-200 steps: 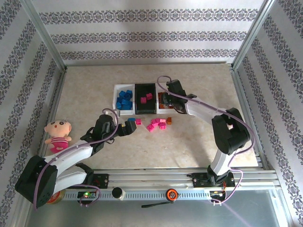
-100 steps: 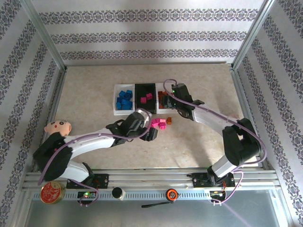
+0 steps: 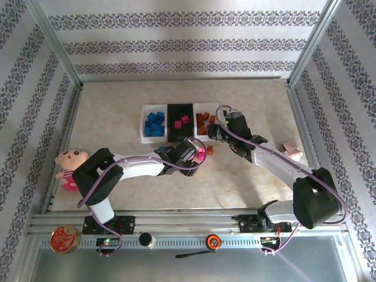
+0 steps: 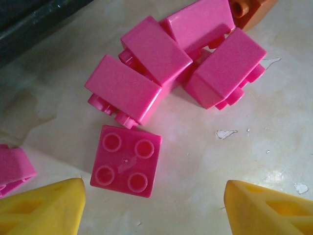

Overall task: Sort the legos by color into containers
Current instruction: Pick up the lego from the center of the table.

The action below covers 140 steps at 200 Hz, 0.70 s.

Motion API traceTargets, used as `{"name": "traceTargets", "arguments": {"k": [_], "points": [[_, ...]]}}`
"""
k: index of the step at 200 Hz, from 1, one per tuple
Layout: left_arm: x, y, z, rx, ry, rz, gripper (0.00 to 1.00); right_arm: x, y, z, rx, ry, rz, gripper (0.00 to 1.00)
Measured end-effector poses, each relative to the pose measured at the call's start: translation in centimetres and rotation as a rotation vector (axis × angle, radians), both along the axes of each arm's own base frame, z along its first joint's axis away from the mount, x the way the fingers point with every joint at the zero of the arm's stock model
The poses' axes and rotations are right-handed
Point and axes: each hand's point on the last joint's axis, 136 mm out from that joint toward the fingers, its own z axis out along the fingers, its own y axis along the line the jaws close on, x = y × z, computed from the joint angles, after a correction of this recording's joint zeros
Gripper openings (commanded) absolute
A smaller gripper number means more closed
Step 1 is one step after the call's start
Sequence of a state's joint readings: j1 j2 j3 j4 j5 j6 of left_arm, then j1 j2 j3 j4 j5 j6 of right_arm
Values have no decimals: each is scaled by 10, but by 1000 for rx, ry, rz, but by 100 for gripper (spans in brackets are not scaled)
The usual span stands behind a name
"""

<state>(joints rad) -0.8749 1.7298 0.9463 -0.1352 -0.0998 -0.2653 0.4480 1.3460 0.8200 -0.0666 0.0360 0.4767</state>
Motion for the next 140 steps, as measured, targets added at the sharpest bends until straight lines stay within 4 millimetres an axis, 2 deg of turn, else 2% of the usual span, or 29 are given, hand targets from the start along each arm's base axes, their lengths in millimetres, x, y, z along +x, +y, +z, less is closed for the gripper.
{"name": "traceTargets", "arguments": {"k": [43, 65, 104, 140], "points": [[7, 5, -19, 44, 21, 5, 64, -3, 0, 1, 17, 1, -3, 70], [10, 0, -18, 34, 7, -11, 59, -6, 0, 4, 31, -5, 2, 70], [10, -7, -19, 17, 5, -51, 37, -9, 0, 10, 42, -20, 2, 70], [7, -6, -18, -8, -9, -50, 28, -12, -2, 10, 43, -21, 1, 70]]}}
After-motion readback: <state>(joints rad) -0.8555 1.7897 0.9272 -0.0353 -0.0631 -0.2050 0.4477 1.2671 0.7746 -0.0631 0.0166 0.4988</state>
